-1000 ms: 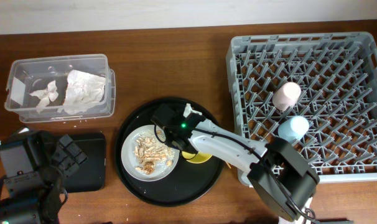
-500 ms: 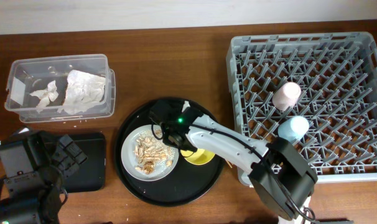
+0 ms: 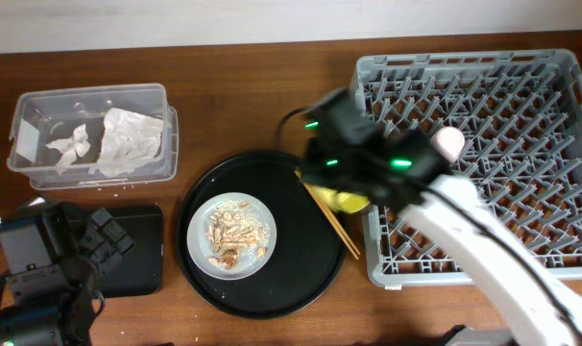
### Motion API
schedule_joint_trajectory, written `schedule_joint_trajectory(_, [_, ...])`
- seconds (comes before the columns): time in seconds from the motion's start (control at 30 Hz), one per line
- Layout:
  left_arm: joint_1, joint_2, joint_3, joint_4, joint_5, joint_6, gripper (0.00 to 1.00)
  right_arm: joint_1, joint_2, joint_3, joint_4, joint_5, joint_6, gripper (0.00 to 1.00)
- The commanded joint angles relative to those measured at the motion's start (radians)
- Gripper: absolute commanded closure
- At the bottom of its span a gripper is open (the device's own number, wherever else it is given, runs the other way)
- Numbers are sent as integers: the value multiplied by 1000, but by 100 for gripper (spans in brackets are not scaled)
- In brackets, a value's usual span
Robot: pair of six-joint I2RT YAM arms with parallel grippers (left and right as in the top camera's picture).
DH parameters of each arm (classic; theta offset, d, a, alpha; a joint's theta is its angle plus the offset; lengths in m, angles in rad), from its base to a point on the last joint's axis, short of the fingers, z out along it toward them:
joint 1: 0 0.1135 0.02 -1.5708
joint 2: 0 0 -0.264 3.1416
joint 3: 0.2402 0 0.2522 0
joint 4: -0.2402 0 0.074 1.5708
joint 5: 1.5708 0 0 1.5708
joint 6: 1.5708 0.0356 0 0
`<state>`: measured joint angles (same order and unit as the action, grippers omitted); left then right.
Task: Sort waste into correct bins and load items into the dishwasher rack
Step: 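Carry the yellow bowl right and set it in the rack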
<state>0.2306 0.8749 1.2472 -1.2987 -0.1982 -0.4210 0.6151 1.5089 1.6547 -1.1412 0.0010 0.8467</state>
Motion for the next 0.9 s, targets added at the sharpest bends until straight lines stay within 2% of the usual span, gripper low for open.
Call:
schedule_joint_trajectory(0.0, [4, -4, 4, -1, 0, -13, 1, -158, -140, 15, -102, 73, -202, 96])
schedule_joint_trajectory(0.03, [4, -4, 4, -2, 0, -13, 1, -229, -170, 15, -138, 82, -255, 96])
schedule_joint_trajectory(0.07, [4, -4, 4, -2, 0, -13, 1, -327, -193, 15, -162, 74, -367, 96])
schedule_joint_trajectory(0.1, [4, -4, 4, -2, 0, -13, 1, -422, -198, 15, -167, 23, -496, 96])
schedule_joint_trajectory(0.17, [4, -4, 4, -1, 0, -13, 1, -549, -188, 14, -169, -96, -626, 96])
schedule_joint_trajectory(0.27, [4, -4, 4, -2, 0, -13, 1, -776, -135, 13, -157, -378, -800, 96])
schedule_joint_trajectory(0.37, [4, -4, 4, -2, 0, -13, 1, -907, -55, 12, -163, -726, -994, 96])
schedule_joint_trajectory(0.43, [4, -4, 4, -1, 0, -13, 1, -957, 9, 11, -170, -850, -1017, 96])
schedule_joint_trajectory(0.5, [4, -4, 4, -2, 0, -13, 1, -966, 74, 11, -195, -1017, -1134, 96])
schedule_joint_trajectory(0.6, [4, -4, 4, -1, 0, -12, 1, -996, 145, 11, -158, -1069, -1145, 96])
schedule_joint_trajectory(0.77, [4, -4, 4, -2, 0, -13, 1, -1135, 319, 11, -109, -1149, -1146, 96])
schedule_joint_trajectory(0.87, [4, -4, 4, -2, 0, -13, 1, -1212, 420, 11, -76, -1344, -1188, 96])
